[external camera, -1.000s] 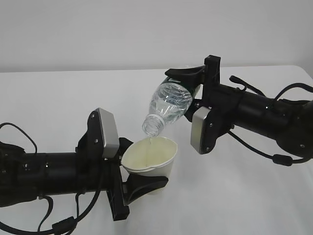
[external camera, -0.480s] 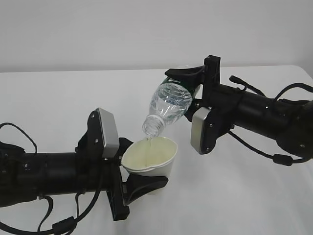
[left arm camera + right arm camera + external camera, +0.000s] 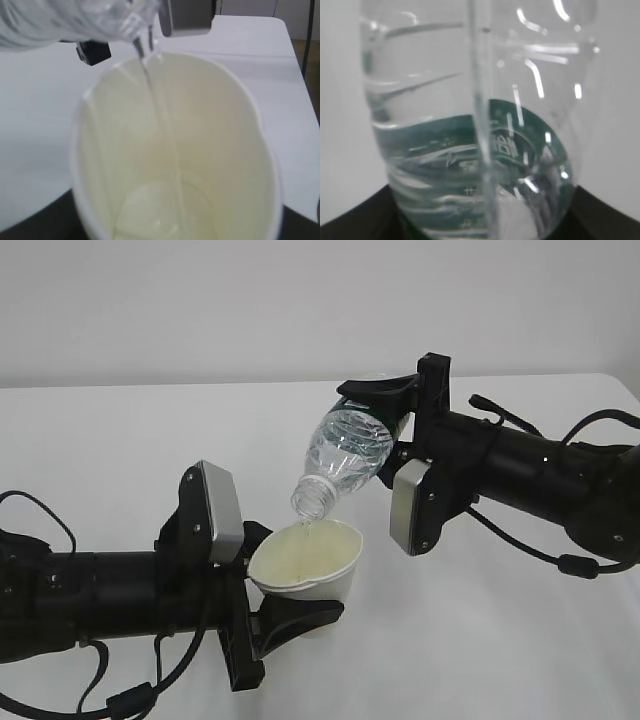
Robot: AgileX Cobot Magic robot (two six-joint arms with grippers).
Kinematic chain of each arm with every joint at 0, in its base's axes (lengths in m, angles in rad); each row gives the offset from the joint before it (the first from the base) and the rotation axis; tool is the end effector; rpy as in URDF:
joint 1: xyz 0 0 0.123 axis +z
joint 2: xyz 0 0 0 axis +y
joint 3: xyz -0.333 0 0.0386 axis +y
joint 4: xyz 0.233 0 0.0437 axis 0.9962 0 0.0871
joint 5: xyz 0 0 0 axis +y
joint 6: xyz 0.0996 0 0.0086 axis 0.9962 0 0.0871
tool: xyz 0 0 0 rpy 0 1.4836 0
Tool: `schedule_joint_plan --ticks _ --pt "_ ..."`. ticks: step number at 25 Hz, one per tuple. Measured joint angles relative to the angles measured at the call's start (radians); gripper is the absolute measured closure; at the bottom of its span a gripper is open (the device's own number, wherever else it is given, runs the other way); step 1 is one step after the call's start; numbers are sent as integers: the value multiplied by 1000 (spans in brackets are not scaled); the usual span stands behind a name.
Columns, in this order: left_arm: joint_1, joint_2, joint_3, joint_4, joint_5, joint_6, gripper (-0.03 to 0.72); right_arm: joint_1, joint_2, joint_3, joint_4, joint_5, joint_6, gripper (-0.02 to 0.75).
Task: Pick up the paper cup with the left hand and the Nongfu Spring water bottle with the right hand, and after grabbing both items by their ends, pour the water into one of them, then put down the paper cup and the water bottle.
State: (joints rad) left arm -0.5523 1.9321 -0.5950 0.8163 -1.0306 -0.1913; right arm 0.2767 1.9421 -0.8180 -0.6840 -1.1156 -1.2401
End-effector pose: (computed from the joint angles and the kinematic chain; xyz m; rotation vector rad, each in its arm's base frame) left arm 0.2416 -0.2222 0.1739 1.2044 1.5525 -0.8206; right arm 0.3492 0.1581 0.2255 -1.5243 0.5509 -0.5329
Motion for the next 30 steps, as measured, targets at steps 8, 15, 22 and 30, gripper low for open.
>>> schedule_joint_plan --ticks 8,15,22,30 --pt "0 0 0 0 0 0 260 0 0 0 0 0 -2 281" --pt "0 0 0 0 0 0 261 0 0 0 0 -2 -2 281" --pt "0 0 0 0 0 0 261 0 0 0 0 -2 -6 281" --pt "0 0 0 0 0 0 261 0 0 0 0 -2 -16 281"
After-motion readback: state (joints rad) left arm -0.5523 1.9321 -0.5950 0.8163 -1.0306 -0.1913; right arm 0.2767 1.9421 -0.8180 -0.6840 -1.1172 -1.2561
